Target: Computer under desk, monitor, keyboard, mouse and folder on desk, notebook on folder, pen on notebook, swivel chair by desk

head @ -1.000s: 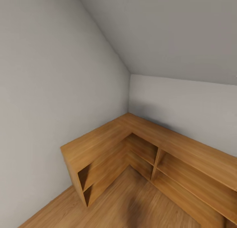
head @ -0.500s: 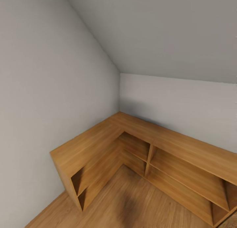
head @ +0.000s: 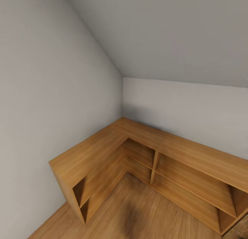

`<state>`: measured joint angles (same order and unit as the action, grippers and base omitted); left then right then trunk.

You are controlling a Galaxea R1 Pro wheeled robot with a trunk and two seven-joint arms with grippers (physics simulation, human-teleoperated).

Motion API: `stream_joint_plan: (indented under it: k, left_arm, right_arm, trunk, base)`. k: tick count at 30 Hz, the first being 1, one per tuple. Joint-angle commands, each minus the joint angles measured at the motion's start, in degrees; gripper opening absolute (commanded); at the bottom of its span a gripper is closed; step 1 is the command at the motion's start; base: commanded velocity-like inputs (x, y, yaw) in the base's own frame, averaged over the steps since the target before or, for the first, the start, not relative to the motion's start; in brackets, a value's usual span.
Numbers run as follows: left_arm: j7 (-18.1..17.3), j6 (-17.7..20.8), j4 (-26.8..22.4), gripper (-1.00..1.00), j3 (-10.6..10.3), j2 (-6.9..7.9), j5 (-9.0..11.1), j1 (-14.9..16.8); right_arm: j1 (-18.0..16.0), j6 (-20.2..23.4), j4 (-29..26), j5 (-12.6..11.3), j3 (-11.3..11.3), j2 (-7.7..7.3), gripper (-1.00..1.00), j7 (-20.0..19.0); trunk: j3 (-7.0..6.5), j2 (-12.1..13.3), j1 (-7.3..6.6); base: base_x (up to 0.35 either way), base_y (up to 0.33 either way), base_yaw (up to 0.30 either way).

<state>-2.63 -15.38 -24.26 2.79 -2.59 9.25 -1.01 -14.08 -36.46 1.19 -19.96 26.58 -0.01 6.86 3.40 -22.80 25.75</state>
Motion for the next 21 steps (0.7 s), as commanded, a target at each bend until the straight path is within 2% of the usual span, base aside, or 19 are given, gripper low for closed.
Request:
stream_joint_plan:
  k: [1,21]
  left_arm:
    - [-0.3,0.0,-0.1,1.00,0.3,-0.05,0.2,0.0]
    - [-0.3,0.1,0.0,1.00,0.3,-0.05,0.2,0.0]
  right_arm:
    - [-0.1,-0.2,0.1,-0.2,0.5,0.02,1.00,0.3]
    - [-0.1,-0.2,0.1,-0.2,0.5,0.02,1.00,0.3]
  trunk:
    - [0.08,-0.1,0.04]
    - [-0.48,-0.1,0.04]
  base:
    - [0.001,0.005,-0.153]
    - [0.000,0.001,-0.240]
